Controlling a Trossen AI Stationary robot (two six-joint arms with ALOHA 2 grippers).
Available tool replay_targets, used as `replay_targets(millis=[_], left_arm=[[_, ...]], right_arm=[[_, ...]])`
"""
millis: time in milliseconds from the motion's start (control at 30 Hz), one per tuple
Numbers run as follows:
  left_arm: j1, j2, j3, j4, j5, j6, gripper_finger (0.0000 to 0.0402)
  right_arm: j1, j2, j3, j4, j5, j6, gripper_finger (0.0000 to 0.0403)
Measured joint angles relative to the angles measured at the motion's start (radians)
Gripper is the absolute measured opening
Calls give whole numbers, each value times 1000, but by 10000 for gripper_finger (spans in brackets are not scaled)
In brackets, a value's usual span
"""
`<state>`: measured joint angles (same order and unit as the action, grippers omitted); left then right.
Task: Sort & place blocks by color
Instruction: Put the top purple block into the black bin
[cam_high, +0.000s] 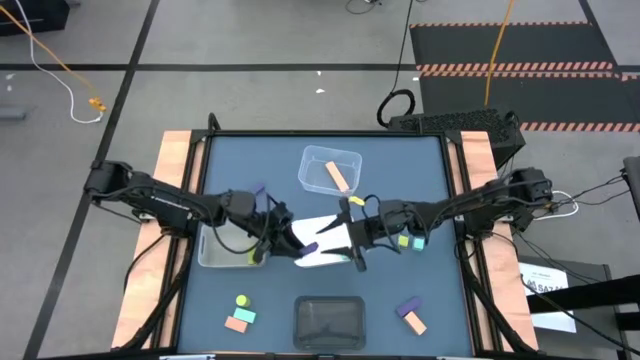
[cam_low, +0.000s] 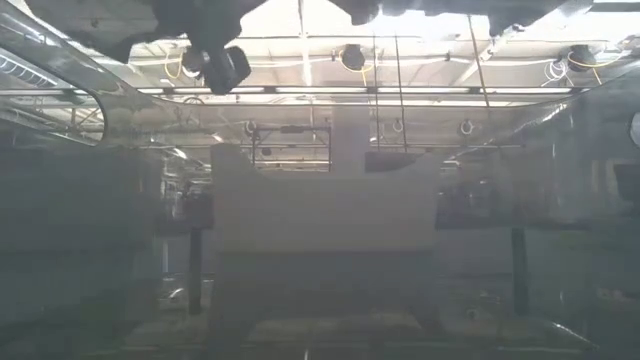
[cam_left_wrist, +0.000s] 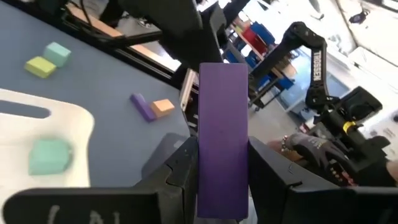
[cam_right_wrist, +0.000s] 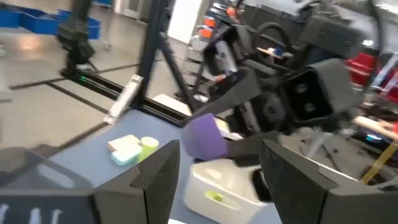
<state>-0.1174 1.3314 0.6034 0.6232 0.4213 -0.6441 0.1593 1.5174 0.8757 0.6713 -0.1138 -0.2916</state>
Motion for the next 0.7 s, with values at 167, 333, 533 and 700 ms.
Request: replay_targets(millis=[167,333,533,700], left_arm=[[-27,14,43,-6,-3,34,104],[-29,29,44,-23,-16,18,104],[-29,51,44,-19,-38,-1,104],[-29,58,43,-13,-39,-5,104]], right_arm=[[31,39,2,56,5,30,215],[55,68,3,134,4,21,215],[65,121,3,235,4,27,215],[65,168,4,282,5,45,214]])
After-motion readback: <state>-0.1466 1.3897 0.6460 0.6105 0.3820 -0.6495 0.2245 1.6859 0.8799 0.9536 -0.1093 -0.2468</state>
